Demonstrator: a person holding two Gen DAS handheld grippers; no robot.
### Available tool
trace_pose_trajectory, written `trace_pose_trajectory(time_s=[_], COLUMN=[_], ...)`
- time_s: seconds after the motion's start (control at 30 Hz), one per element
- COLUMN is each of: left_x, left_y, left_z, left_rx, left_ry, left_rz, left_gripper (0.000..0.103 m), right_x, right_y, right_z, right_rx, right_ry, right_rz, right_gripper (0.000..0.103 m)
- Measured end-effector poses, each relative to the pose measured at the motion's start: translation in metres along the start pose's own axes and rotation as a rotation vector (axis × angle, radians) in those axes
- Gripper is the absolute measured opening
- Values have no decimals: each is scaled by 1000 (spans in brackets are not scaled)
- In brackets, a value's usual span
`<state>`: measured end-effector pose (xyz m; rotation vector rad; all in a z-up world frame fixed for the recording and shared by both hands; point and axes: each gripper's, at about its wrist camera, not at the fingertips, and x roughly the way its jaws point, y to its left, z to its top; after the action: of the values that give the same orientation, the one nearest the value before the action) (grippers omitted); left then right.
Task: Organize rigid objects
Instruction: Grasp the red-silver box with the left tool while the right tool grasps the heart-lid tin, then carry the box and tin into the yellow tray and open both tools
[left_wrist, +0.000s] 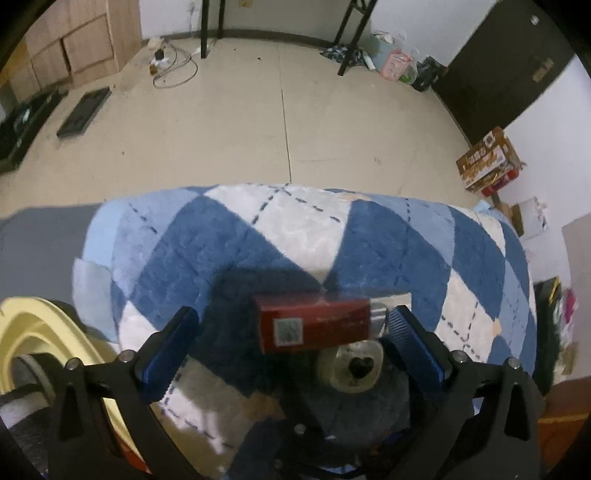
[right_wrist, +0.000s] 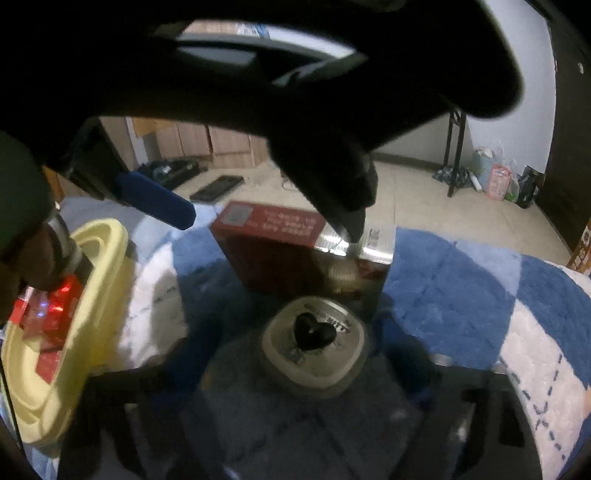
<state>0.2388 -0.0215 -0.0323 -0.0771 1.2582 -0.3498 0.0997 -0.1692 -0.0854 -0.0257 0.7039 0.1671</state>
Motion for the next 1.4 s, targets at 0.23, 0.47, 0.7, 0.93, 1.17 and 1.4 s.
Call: trace_pose_trajectory(time_s=[0.23, 0.47, 0.7, 0.93, 1.17, 1.4], left_x=[-3, -19, -15, 12, -7, -123], left_y=[9, 3, -49, -41, -30, 18], left_z=[-4, -7, -9, -7, -27, -102], left_rx=[-92, -122, -15, -54, -102, -232], left_ry=[-16, -32, -50, -20, -110, -342], left_rz=[-85, -101, 70, 102, 55, 140], left_gripper=[87, 87, 103, 101, 90, 90], right_x=[3, -26, -58, -61, -66, -94], right_y=[-17, -36, -94, -108, -104, -72], right_z=[4, -9, -30, -34, -41, -22], right_rx=[81, 97, 205, 218, 199, 129], right_ry=[0, -12, -13, -18, -25, -66], right_rz=[15, 44, -36, -53, -47, 36], right_gripper=[51, 51, 51, 51, 51, 51])
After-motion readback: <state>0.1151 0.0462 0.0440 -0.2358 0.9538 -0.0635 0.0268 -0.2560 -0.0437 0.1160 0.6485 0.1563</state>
